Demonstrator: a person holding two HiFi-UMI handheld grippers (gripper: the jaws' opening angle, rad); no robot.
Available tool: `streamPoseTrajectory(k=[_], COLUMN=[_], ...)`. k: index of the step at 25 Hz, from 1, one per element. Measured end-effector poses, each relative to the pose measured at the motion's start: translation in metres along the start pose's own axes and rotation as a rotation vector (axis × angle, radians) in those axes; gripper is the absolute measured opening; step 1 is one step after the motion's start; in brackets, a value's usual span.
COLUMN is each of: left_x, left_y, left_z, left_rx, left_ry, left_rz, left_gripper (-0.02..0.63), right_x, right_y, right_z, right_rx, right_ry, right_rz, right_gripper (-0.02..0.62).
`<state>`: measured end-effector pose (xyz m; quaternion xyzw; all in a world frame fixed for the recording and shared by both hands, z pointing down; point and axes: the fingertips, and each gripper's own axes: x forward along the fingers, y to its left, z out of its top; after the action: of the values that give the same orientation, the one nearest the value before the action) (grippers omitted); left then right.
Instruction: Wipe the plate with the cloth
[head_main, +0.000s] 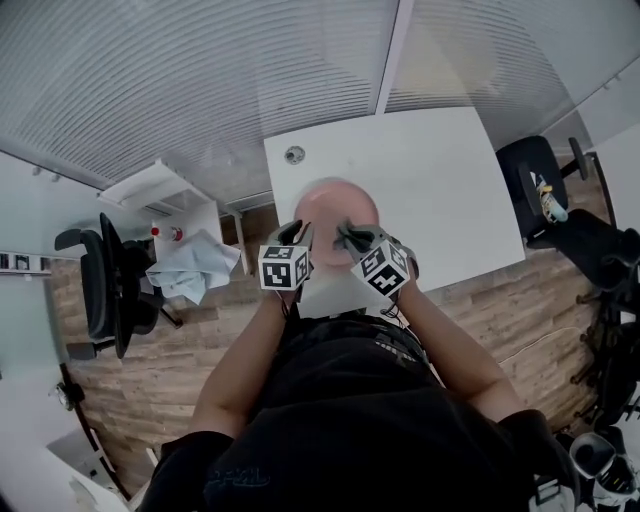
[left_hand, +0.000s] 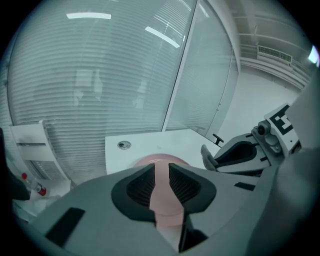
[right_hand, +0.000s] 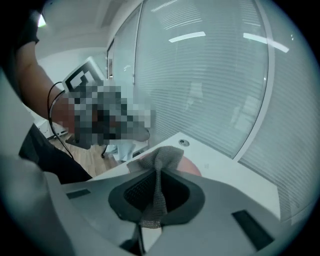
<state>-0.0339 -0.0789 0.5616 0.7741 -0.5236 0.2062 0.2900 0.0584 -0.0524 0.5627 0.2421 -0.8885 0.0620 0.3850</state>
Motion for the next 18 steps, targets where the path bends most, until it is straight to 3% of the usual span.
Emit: streamPoseTrajectory(k=[5,11,18], left_x=[-0.025,-0.057,-0.092], left_y=[-0.025,-0.043,-0.088], left_z=[0.011,0.035,0.046], left_rx=[0.0,0.005,0.098], left_ry=[-0.049,-0.132,-0.165], left_rz=[-0.012,-0.023,-0.155], left_gripper=[0.089,0.041,0.017], right_x=[-0.031,-0.059,-0.098], right_y=[-0.004,-0.008,0.0], right_z=[0.019,0.035,0.056], right_rx=[0.016,0.106,0.202], right_ry=[-0.079,-0.193,-0.324], right_rz=[-0.014,0.001,0.064], right_gripper=[0.043,0.043,0.043])
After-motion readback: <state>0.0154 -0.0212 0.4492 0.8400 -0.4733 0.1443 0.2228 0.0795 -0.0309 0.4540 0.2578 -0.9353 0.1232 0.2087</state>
